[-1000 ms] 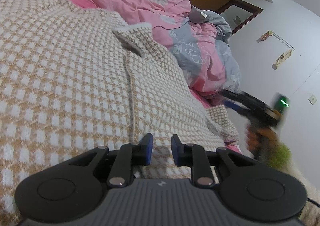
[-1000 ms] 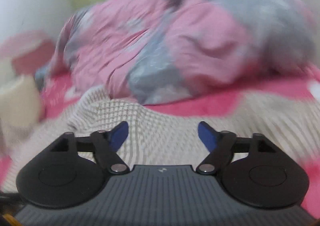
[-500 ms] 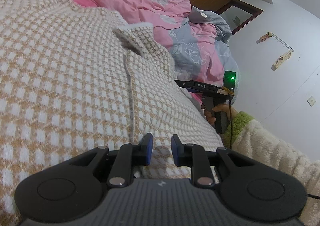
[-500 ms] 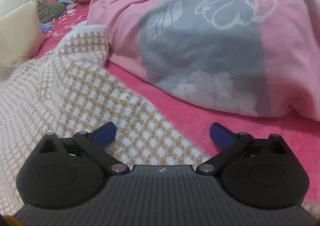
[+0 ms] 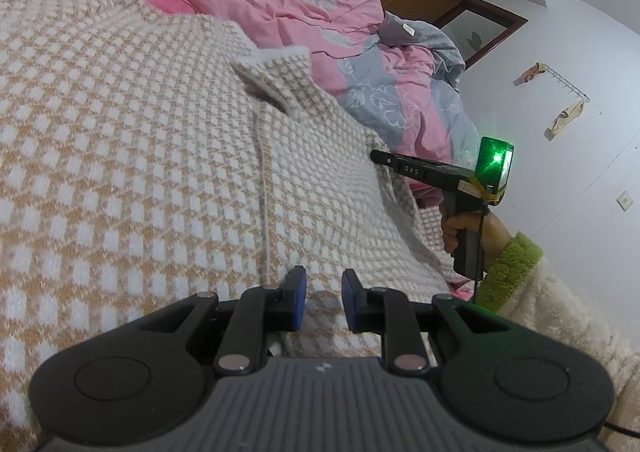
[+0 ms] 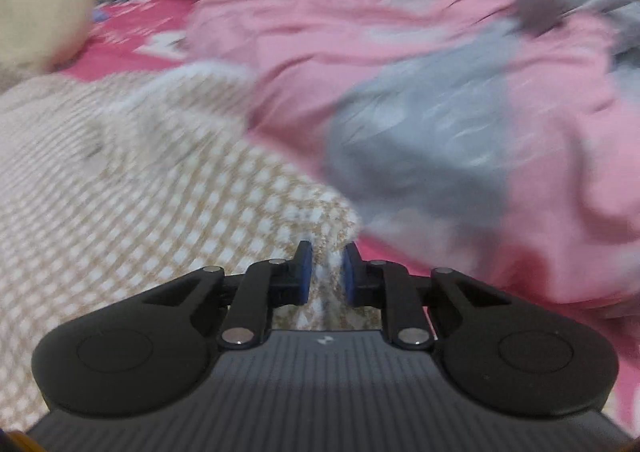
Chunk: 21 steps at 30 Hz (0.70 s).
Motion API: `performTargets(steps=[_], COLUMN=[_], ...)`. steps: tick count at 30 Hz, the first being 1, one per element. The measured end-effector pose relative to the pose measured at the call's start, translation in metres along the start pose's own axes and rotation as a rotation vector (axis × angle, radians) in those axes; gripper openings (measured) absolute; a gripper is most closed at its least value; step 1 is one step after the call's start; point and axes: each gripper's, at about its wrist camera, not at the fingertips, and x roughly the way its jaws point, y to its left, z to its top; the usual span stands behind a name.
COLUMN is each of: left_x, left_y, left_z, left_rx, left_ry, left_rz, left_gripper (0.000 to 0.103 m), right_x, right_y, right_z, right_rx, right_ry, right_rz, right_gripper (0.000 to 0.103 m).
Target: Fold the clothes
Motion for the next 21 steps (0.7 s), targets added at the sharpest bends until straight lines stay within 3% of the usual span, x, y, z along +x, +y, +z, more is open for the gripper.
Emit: performTargets(steps=[6, 10, 11, 14, 16, 19, 21], left_x=[0.001, 0.001, 0.001, 0.001, 0.001, 0.001, 0.001], left_y=[-0.001, -0.001, -0.002, -0.002, -0.002, -0.002, -0.002], left_z=[0.0, -0.001, -0.001, -0.001, -0.001, -0.001, -0.001], left_rx=[0.003, 0.0, 0.0, 0.0, -0.001, 0.0, -0.001], left_ry=[-0.001, -0.002, -0.002, -0.002, -0.003, -0.002, -0.002], left_rz=[0.003, 0.004, 0.004, 0.006, 0.006, 0.006, 0.006], left_gripper=[0.02, 0.02, 0.02, 0.02, 0.02, 0.02, 0.02], right_x=[0.039, 0.014, 0.008, -0.02, -0.034, -0.026, -0.012], right_y=[0.013, 0.007, 0.005, 0.007, 0.014, 0.046, 0.069], right_z=[-0.02, -0.006, -0.002, 0.011, 0.022, 0.041, 0.052], right_rx=[-0.025, -0.016, -0.014, -0.02, 0.004, -0.047, -0.085], right_ry=[0.086, 0.099, 0.102, 0.043, -0.018, -0.059, -0.069], right_rz=[-0.139, -0.23, -0.253, -0.288, -0.214, -0.079, 0.008], right_gripper=[0.02, 0.056, 0.057, 0.057, 0.053, 0.03, 0.021])
